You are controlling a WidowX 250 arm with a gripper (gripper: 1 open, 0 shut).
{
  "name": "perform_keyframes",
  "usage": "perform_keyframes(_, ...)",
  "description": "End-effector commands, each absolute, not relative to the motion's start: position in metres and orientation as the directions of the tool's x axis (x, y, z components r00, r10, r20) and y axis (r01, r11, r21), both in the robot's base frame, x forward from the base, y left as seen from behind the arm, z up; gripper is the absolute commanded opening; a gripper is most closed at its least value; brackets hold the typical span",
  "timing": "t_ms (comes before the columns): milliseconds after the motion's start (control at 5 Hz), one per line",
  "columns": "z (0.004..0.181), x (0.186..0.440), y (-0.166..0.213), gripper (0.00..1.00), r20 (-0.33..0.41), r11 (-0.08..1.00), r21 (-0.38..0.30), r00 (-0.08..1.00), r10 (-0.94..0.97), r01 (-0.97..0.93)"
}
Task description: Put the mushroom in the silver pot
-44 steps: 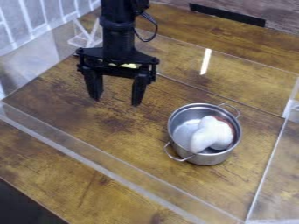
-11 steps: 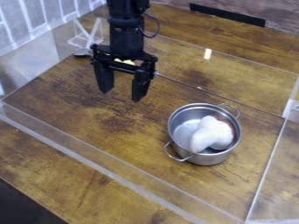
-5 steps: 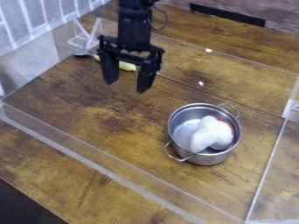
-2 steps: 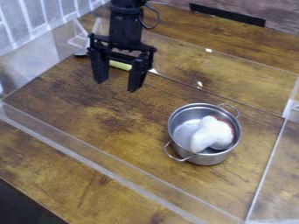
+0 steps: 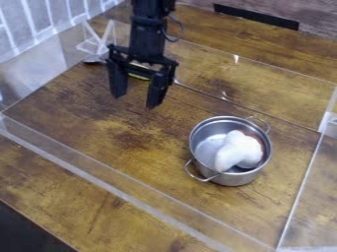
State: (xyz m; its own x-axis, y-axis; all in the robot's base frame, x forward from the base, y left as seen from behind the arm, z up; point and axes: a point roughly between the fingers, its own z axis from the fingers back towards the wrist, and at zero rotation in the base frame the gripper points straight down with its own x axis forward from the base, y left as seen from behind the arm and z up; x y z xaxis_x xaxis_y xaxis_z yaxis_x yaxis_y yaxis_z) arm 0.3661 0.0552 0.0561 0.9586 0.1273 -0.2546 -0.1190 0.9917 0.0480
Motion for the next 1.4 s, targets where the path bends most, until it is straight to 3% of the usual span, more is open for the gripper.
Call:
perform_keyframes(0,0.081,0.382,0.079,1.00,-0.170,0.977,0.051,0.962,0.211,-0.206)
perform_keyframes(200,0.093,0.380,0.098,1.00,-0.159,0.971,0.046,0.958,0.238,-0.233)
perform_keyframes(800,0.104,0.387,0.075,1.00,-0.146,0.992,-0.008,0.982,0.124,-0.126)
perform_keyframes(1200,0.125,0.371,0.079,1.00,-0.129,0.988,-0.022,0.980,0.150,-0.154)
